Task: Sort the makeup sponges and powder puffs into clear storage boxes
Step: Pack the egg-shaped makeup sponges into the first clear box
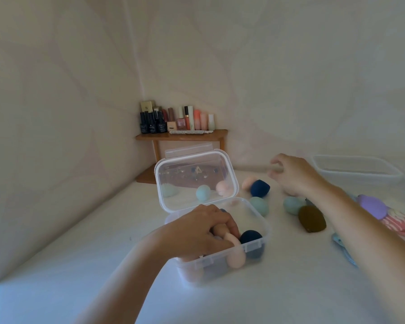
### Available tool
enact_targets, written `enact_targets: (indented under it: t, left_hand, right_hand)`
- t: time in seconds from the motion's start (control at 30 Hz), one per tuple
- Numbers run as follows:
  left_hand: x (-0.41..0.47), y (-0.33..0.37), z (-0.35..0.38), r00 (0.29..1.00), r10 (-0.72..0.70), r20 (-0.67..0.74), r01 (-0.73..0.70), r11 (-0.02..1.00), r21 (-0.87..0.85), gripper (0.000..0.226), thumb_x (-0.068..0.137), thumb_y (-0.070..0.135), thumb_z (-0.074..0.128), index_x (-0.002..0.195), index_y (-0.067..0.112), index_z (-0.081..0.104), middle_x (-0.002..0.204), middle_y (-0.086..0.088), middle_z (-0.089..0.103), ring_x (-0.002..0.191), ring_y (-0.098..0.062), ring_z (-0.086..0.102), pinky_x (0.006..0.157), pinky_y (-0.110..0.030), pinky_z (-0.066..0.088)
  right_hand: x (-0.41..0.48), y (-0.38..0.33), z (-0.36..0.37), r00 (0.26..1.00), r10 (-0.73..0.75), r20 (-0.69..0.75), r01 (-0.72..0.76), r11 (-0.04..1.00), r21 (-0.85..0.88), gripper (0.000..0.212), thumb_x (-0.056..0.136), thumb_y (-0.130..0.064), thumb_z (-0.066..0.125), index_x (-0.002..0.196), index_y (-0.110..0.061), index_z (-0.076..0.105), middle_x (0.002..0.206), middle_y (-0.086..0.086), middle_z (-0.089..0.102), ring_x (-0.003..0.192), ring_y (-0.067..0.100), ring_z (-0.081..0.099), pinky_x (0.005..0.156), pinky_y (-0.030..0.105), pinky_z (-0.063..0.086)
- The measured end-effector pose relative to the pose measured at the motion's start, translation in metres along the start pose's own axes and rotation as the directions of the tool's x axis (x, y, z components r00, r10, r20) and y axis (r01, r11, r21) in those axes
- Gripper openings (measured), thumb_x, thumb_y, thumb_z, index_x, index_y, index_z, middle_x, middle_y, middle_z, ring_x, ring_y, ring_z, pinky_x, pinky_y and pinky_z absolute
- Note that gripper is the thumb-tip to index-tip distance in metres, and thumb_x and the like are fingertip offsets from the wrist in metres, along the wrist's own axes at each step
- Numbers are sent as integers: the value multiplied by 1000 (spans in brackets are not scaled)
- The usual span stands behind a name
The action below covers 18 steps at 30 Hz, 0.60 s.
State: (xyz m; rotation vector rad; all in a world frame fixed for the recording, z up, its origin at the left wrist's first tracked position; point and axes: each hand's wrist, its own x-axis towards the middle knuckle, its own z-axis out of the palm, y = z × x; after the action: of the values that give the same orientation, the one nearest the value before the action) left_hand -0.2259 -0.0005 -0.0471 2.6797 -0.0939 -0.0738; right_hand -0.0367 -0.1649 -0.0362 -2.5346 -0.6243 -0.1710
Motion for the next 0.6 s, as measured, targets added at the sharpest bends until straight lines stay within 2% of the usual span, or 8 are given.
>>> enact_targets:
  t: [0.1, 0.2, 0.27, 0.33, 0.43, 0.5, 0.6]
  left_hand:
    - [0, 0, 0, 1000, -3, -5, 3, 1000, 0, 21, 85, 27, 60, 105, 32, 64, 110, 13, 55, 98, -4, 50, 71, 2, 34]
    - [0, 0, 0, 1000, -11, 1, 11, 1000, -6, 21, 85, 26, 60, 105, 32, 64, 110, 13, 55, 98, -5, 50, 71, -1, 36]
    - [0, 1, 0, 1000, -11, 7, 11, 1000, -8, 21, 86, 27, 60, 106, 32, 64, 110, 13, 55, 98, -4, 50, 72, -1, 36]
    - [0, 1, -1, 1000, -13, 15, 14, 1000, -12, 21, 86, 28, 60, 107, 32, 63, 111, 14, 54, 99, -4, 49, 70, -2, 37]
    - [0, 1, -1, 1000, -12, 16, 12, 1000, -13, 21, 87, 29, 60, 107, 33, 63, 111, 14, 53, 99, -4, 48, 69, -1, 36]
    - [-1, 0, 0, 1000, -10, 19, 11, 1000, -13, 21, 86, 29, 60, 106, 34, 62, 111, 15, 52, 100, -4, 47, 71, -1, 36]
    - [0, -2, 1, 1000, -13, 16, 13, 1000, -6, 20, 86, 30, 60, 105, 36, 62, 112, 14, 52, 101, -5, 46, 76, -6, 35]
  right_hand:
    - [16, 19, 23, 994, 105, 36, -98, 981, -164, 47, 95, -27, 51, 139, -13, 41, 132, 13, 53, 118, 30, 51, 90, 35, 43]
    - [22, 27, 35, 979, 196, 45, -179, 949, -258, 38, 95, -19, 52, 132, -9, 49, 129, 13, 55, 116, 29, 54, 92, 34, 46]
    - [25, 29, 34, 970, 243, 9, -229, 924, -305, 32, 92, -4, 50, 124, -5, 53, 117, 14, 58, 106, 29, 57, 82, 32, 47]
    - [28, 31, 30, 970, 244, -5, -230, 905, -358, 27, 89, 2, 48, 115, -2, 56, 100, 14, 56, 90, 28, 54, 71, 30, 44]
    - [26, 27, 28, 965, 255, 57, -201, 864, -462, 21, 92, -5, 47, 108, -4, 60, 98, 10, 55, 90, 24, 53, 74, 28, 43]
    - [23, 29, 29, 968, 248, 37, -211, 885, -414, 22, 91, -6, 47, 110, -5, 59, 97, 11, 54, 90, 25, 52, 72, 28, 40]
    - [20, 27, 14, 988, 141, -63, -149, 980, -133, 29, 86, -6, 56, 115, -6, 57, 110, 16, 58, 100, 32, 55, 71, 32, 42]
